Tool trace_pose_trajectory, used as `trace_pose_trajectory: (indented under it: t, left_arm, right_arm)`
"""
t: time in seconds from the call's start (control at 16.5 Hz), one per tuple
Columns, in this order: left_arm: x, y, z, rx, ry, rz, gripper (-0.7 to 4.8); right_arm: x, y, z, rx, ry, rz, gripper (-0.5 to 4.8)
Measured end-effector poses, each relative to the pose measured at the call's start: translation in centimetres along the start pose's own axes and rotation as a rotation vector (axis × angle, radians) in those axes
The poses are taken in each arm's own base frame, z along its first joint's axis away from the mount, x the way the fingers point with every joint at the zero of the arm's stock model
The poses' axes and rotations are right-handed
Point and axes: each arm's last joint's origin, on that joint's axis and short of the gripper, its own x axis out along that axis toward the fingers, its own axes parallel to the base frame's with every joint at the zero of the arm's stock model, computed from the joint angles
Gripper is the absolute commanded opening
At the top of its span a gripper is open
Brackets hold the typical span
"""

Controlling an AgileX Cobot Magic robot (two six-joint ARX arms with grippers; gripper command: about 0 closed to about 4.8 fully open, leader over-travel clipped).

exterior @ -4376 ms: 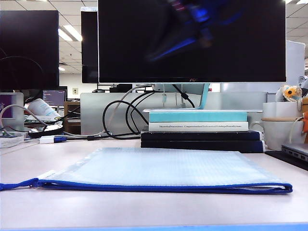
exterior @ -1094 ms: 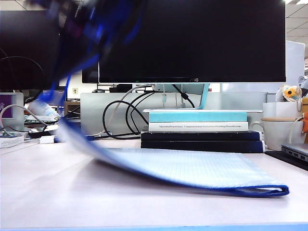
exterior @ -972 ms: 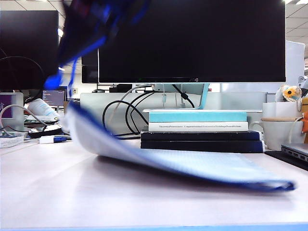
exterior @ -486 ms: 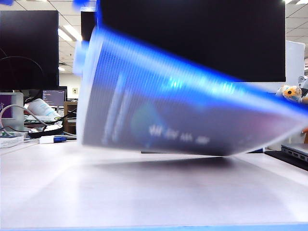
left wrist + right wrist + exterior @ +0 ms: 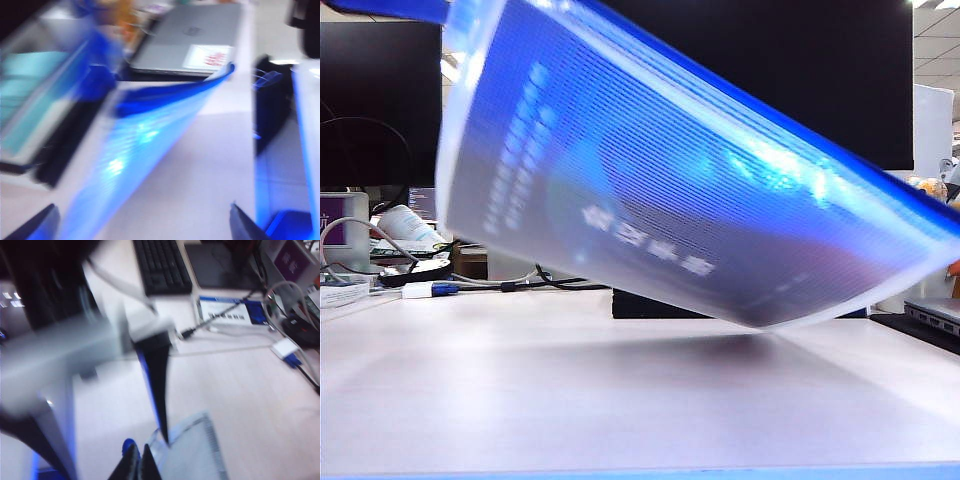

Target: Pick up the transparent plastic file bag with a blue zipper and close its zipper.

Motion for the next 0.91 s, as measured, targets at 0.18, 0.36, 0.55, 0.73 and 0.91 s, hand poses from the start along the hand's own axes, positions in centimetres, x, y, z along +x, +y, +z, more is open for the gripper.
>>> trace_pose_trajectory:
  t: [0.18,0.36,0.55,0.73,0.91]
  left_arm:
    - [1.1,0.5,-0.4,-0.006,0.045,0.007,4.79]
    - [1.2,0.7,-0.2,0.015,-0.005,-0.013,4.59]
    - [1.2,0.8,0.6,0.076,-0.145,-0.097,-0.06]
    - [1.3,0.9,0.6,0.08,-0.158,-0.104,-0.06]
    - [1.6,1.2,0.4,0.075,-0.155,-0.108,-0.06]
  right_arm:
    - [-0.4,0.2,0.4,0.022,-0.036,0.054,-0.03]
    - [-0.4,0.4,0.0,0.051,0.002,0.079,-0.03]
    - [-0.4,0.4,0.0,0.053,0.006,0.081,-0.03]
    - [-0.4,0.4,0.0,0.05,0.0,0.078,-0.03]
    - [-0.4,0.4,-0.1,0.053,0.005,0.078,-0.03]
